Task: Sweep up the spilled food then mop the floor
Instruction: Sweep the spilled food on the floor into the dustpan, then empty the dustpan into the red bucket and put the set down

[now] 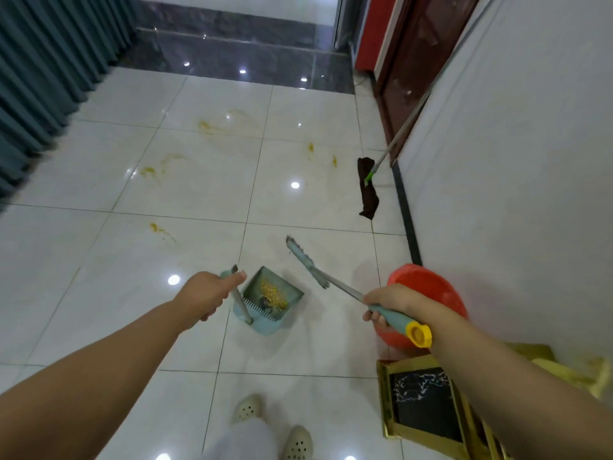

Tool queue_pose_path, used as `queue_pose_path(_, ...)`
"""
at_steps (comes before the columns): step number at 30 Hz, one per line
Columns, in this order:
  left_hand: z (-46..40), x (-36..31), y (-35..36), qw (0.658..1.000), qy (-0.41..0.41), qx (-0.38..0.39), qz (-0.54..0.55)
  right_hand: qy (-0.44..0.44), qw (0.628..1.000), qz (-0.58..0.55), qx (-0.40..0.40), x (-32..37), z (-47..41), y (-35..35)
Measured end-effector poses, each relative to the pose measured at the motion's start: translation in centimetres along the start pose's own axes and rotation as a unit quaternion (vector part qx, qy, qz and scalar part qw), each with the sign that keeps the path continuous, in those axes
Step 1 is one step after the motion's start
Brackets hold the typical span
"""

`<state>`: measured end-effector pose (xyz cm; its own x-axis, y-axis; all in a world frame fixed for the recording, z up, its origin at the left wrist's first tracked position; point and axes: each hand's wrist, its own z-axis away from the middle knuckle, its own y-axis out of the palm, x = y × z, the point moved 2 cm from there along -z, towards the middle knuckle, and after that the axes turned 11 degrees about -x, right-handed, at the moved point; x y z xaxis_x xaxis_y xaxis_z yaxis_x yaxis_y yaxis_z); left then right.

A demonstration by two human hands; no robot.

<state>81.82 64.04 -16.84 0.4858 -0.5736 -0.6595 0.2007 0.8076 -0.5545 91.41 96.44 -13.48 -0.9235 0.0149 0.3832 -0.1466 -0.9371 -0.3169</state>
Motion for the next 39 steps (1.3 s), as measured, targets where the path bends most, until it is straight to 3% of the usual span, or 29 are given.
queue_pose_path(9, 0.3, -5.8, -0.3, 0.979, 0.153, 0.078, -0.106, -0.027, 0.995, -0.069, -0.066, -3.6, 5.7, -4.5)
queue_pose_path(16, 0.2, -10.4, -1.9, 0.915, 0.311, 0.084, -0.243, -0.066, 0.967, -0.212, -0.124, -7.2, 8.8, -3.3)
queue_pose_path(22, 0.6, -12.9, -1.8, 0.827, 0.458, 0.104, -0.308, -0.093, 0.930, -0.303, -0.187, -9.2, 11.4, -1.1)
queue_pose_path(28, 1.4, -14.8, 0.1, 0.765, 0.536, 0.128, -0.332, -0.109, 0.898, -0.355, -0.237, -11.2, 14.6, -0.2)
queue_pose_path(39, 4.8, -15.8, 6.6, 0.577, 0.680, 0.102, -0.440, -0.090, 0.860, -0.395, -0.310, -16.1, 17.3, 0.0)
